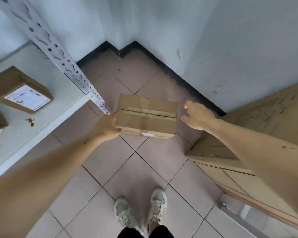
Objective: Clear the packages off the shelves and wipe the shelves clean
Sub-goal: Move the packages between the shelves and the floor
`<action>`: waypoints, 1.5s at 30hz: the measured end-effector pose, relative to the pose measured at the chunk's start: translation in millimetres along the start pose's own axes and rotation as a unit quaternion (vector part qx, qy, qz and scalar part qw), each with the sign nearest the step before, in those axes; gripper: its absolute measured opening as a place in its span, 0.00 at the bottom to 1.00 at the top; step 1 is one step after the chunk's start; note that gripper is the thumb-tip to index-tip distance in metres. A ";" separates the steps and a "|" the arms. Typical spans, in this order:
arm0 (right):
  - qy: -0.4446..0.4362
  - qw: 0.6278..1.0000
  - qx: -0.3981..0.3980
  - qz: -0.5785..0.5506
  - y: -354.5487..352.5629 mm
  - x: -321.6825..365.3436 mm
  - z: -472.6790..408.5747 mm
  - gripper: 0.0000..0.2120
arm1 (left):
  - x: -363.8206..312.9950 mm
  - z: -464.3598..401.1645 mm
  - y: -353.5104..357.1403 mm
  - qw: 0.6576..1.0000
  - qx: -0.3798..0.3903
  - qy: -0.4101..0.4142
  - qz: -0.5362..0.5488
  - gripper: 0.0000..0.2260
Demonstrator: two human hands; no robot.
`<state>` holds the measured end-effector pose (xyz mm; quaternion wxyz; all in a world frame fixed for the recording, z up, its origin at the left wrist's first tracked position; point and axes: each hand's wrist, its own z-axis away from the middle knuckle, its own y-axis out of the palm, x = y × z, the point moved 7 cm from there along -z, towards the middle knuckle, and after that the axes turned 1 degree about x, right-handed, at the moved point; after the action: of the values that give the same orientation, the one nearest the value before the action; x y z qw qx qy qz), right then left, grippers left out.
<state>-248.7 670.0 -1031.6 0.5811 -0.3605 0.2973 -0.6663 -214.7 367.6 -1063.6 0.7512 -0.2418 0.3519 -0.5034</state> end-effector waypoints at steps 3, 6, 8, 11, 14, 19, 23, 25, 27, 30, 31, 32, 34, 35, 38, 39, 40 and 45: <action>0.010 1.000 0.019 -0.011 54.1 -11.5 -38.4 0.19 | 25.2 -39.5 46.3 0.999 0.004 -0.031 0.007 0.28; 0.019 0.999 0.040 -0.024 109.5 -21.6 -70.3 0.21 | 51.8 -74.9 84.4 0.999 -0.005 -0.053 0.013 0.32; 0.031 0.997 0.054 -0.051 147.5 -28.1 -91.8 0.23 | 68.4 -98.0 106.8 0.997 -0.016 -0.063 0.042 0.36; 0.086 0.987 0.054 -0.127 195.2 -41.6 -117.7 0.34 | 90.4 -128.9 132.9 0.993 -0.033 -0.065 0.094 0.44; 0.146 0.968 0.032 -0.202 229.3 -54.9 -134.9 0.47 | 114.1 -160.9 153.7 0.987 -0.051 -0.063 0.140 0.53; 0.128 0.938 0.022 -0.320 264.9 -65.3 -160.5 0.59 | 133.0 -198.8 179.0 0.966 -0.074 -0.029 0.245 0.54; 0.083 0.925 0.008 -0.372 275.1 -66.1 -166.9 0.54 | 138.1 -216.1 197.8 0.938 -0.093 0.002 0.335 0.53; 0.070 0.930 0.002 -0.361 278.3 -67.8 -167.2 0.54 | 136.4 -218.8 203.5 0.926 -0.106 0.006 0.363 0.50; 0.063 0.934 -0.004 -0.352 280.3 -69.1 -167.7 0.54 | 136.5 -218.5 205.0 0.921 -0.107 0.011 0.373 0.48; 0.052 0.933 -0.019 -0.355 272.3 -70.3 -165.3 0.53 | 132.0 -212.2 198.4 0.928 -0.083 0.038 0.362 0.52; 0.052 0.932 -0.021 -0.357 267.9 -71.2 -163.3 0.52 | 129.4 -208.2 194.3 0.929 -0.073 0.043 0.360 0.52; 0.051 0.930 -0.022 -0.363 260.5 -70.3 -159.7 0.52 | 127.0 -203.8 187.7 0.930 -0.071 0.049 0.357 0.50; 0.048 0.922 -0.025 -0.384 243.0 -69.0 -149.7 0.52 | 119.5 -191.2 171.7 0.931 -0.074 0.056 0.352 0.45; 0.043 0.916 -0.027 -0.398 228.5 -66.7 -143.1 0.53 | 114.5 -182.5 159.8 0.931 -0.073 0.060 0.353 0.44; 0.033 0.908 -0.044 -0.415 184.6 -60.8 -124.1 0.48 | 101.6 -162.8 132.6 0.929 -0.058 0.081 0.356 0.45; 0.028 0.909 -0.048 -0.413 165.5 -58.8 -115.9 0.48 | 95.2 -151.6 118.7 0.926 -0.055 0.086 0.364 0.46; 0.026 0.911 -0.054 -0.409 145.1 -56.7 -107.2 0.47 | 87.2 -140.6 103.6 0.921 -0.058 0.094 0.373 0.46; 0.014 0.912 -0.098 -0.398 33.3 -45.5 -58.2 0.43 | 50.3 -77.3 17.3 0.910 -0.082 0.123 0.386 0.49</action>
<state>-275.2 708.7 -1097.7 0.2257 -0.4944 0.2011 -0.8150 -251.9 326.8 -1139.4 0.8151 -0.0835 0.5477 -0.1690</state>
